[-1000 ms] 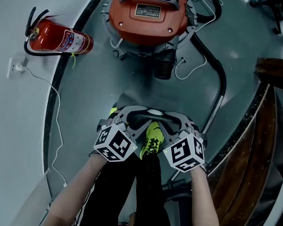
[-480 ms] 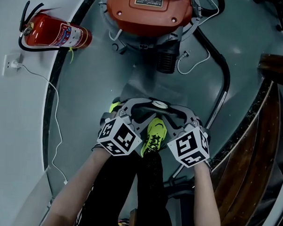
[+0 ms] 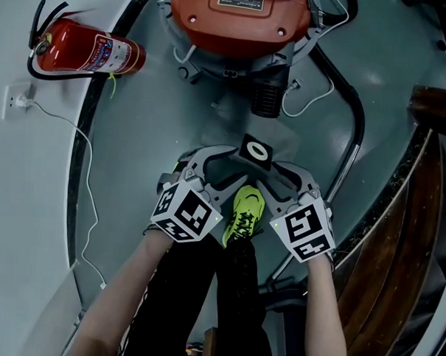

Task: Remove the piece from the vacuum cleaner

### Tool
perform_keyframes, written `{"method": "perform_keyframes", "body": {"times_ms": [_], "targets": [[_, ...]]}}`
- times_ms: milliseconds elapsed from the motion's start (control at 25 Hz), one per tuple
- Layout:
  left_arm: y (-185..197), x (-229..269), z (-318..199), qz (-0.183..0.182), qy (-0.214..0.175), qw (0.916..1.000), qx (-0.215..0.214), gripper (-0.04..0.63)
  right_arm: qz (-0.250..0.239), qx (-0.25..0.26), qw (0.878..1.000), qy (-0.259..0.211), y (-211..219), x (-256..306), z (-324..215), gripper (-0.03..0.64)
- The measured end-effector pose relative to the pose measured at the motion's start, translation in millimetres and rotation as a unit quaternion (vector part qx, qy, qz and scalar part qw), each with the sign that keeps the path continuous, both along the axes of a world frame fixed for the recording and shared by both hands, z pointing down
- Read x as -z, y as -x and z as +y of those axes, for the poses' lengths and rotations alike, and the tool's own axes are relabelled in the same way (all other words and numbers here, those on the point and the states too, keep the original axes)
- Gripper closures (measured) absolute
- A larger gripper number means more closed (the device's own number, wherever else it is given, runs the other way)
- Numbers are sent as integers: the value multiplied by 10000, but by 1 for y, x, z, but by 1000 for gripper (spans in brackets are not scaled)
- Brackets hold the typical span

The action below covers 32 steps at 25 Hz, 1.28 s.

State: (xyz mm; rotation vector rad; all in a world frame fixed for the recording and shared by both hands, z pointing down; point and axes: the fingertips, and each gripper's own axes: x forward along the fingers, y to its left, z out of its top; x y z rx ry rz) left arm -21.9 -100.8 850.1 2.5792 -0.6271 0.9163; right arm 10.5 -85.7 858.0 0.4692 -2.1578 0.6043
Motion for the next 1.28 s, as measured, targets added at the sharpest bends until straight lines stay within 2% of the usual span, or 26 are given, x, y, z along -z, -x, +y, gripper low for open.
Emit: {"method": "perform_keyframes", "body": {"times_ms": [240, 560, 840, 1080, 1280], "targets": [[7, 0, -5, 75, 31, 9998, 159, 397, -30, -13, 9999, 121, 3, -3, 3, 437], [7, 13, -15, 323, -20, 9988, 361, 403, -492, -572, 9968, 272, 10, 10, -12, 457], [-2, 32, -12, 598, 131, 9975, 347, 571, -601, -889, 9934, 395, 5, 21, -16, 551], [-5, 42, -8, 649, 355, 9965, 393, 586, -520, -891, 9937, 434, 2, 32, -15, 595], [-4, 64, -16, 812, 498, 9932, 676, 586, -573, -982, 9919, 561, 1, 50, -12, 600]]}}
